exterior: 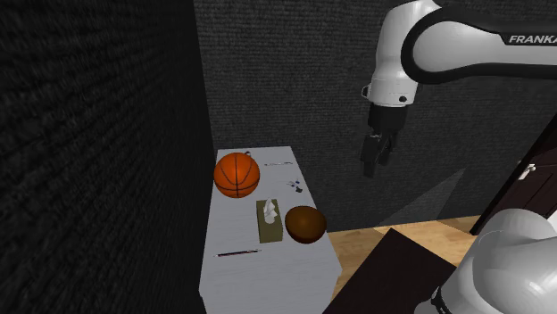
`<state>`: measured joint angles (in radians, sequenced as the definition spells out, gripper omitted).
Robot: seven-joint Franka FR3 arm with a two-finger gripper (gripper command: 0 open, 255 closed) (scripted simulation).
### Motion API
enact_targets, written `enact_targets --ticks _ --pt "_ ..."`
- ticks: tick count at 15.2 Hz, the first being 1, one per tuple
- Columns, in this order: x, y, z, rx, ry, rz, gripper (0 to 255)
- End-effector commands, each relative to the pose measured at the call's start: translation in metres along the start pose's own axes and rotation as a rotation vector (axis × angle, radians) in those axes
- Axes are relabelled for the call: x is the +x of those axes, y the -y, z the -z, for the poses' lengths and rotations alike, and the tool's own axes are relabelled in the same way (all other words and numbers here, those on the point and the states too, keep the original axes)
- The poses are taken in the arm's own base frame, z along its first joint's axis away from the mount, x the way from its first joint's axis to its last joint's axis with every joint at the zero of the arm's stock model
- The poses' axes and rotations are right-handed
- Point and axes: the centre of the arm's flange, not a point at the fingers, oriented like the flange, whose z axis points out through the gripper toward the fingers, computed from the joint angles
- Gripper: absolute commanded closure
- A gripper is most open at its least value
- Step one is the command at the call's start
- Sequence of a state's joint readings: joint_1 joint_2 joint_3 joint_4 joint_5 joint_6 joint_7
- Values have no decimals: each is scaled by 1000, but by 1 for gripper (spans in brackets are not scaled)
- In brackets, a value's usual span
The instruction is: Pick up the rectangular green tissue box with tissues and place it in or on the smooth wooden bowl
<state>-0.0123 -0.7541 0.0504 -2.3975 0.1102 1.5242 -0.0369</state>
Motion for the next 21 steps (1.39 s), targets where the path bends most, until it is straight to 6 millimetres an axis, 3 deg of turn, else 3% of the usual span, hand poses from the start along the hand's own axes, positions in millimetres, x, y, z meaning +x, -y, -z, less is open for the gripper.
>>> enact_targets --ticks 1,11,21 --pt "0 0 0 0 0 0 0" --pt "84 -46 -90 79 -53 105 0" --pt "176 -75 -178 159 -105 209 0"
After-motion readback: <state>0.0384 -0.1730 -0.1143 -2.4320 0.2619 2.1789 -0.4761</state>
